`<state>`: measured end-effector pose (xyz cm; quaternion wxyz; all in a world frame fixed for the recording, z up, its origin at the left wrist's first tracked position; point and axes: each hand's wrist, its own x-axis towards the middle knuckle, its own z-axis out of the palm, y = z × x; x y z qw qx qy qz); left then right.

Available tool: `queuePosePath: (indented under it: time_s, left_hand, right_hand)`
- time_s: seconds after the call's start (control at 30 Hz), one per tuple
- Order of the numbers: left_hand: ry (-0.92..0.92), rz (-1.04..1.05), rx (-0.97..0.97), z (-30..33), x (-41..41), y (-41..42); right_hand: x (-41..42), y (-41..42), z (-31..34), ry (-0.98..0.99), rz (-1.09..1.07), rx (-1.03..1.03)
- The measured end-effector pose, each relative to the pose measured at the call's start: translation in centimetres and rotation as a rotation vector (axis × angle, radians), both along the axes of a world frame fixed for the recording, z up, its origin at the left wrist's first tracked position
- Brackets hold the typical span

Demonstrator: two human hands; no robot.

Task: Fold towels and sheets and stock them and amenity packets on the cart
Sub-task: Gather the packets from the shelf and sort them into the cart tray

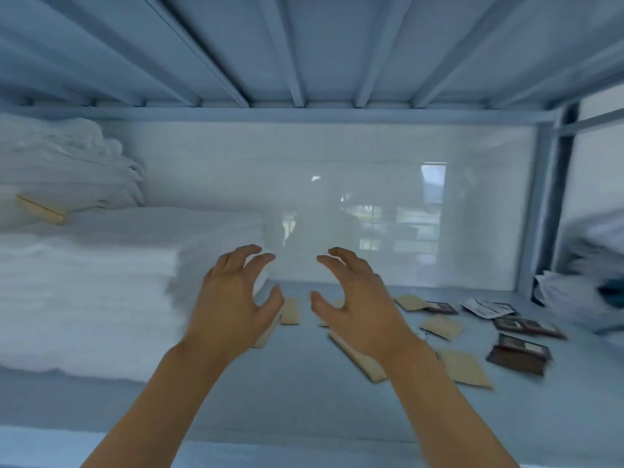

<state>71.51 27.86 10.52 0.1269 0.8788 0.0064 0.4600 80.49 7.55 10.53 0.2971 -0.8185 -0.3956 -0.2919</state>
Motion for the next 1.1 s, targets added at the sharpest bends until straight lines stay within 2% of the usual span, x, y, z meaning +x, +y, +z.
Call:
queuePosePath:
  time_s: [0.3, 0.47, 0.63, 0.8, 0.9, 1.0, 1.1]
  left_hand:
    - [0.081, -0.239, -0.001, -0.7, 6.8, -6.7]
    - [0.099, -0.253, 0.049, 0.3, 9.2, -9.1]
    - [0.141, -0.179, 0.127, 0.1, 12.9, -8.1]
    - [0.374, -0.107, 0.286, -3.3, 16.8, -7.7]
    - [0.475, -0.067, 0.240, -5.3, 18.3, -4.1]
    - [0.544, 0.084, 0.192, -5.4, 19.3, -0.6]
    - [0.678, 0.281, 0.240, -6.1, 20.2, -0.2]
  right_hand:
    - [0.8, -9.4, -0.1, 0.040, -0.258, -0.048]
    - [2.3, -12.6, 1.0, 0.010, -0.289, -0.088]
    - [6.0, -14.4, 2.2, -0.024, -0.264, -0.141]
    - [10.5, -13.5, 0.2, -0.002, -0.205, -0.298]
    - [12.8, -12.4, -2.0, 0.015, -0.119, -0.444]
    - [13.9, -10.8, -4.2, 0.046, -0.006, -0.523]
    - [14.1, -9.5, -5.9, 0.056, 0.119, -0.528]
